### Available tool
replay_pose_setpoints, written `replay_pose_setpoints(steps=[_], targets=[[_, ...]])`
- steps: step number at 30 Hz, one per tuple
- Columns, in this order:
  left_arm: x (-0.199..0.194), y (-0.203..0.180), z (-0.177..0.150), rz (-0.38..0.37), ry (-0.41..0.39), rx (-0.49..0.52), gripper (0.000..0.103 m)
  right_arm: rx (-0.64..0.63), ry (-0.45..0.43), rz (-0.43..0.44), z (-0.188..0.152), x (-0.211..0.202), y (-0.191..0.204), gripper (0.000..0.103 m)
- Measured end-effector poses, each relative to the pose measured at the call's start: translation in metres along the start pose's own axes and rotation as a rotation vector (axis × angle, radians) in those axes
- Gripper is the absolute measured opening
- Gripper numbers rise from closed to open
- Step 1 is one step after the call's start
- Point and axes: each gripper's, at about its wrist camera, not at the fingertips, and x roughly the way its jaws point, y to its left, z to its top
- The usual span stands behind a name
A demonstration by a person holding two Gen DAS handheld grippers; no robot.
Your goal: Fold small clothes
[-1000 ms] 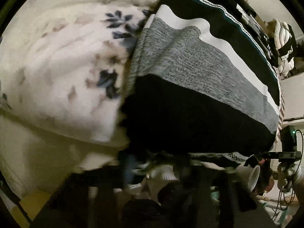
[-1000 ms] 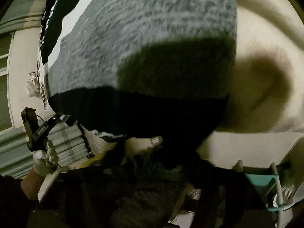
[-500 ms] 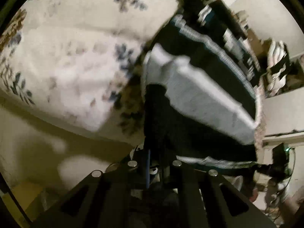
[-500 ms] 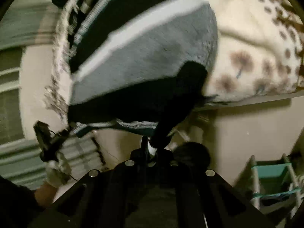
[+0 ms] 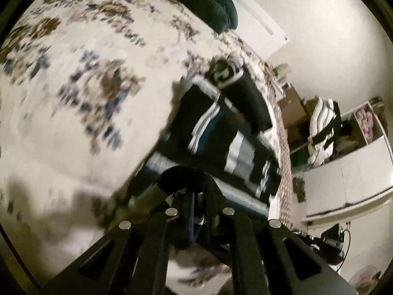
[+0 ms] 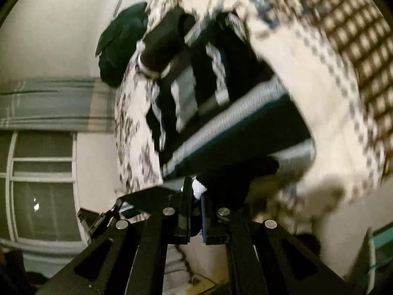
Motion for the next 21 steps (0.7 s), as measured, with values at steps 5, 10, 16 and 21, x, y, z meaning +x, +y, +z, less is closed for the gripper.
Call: replay_pose_setpoints(steps=[5, 10, 16, 21], targets=[[0.040, -0.028, 0.068, 0.004, -0.065, 0.031, 0.004, -0.028, -0.076, 0.000, 0.078, 0.002, 0.019, 0.006], [0.091, -0.043, 0.133, 0.034, -0.095, 0.038, 0.004, -0.053, -0.132, -0.002, 0.171, 0.023, 0.041, 0.006], [0.185, -0.048, 0.202, 0.130, -0.060, 0.080, 0.004, -0.028, -0.173, -0.054, 0.284, 0.086, 0.041, 0.006], [0.258, -0.031, 0.228, 0.187, 0.069, 0.070, 0.008, 0.020, -0.118, -0.159, 0.343, 0.143, 0.015, 0.007]])
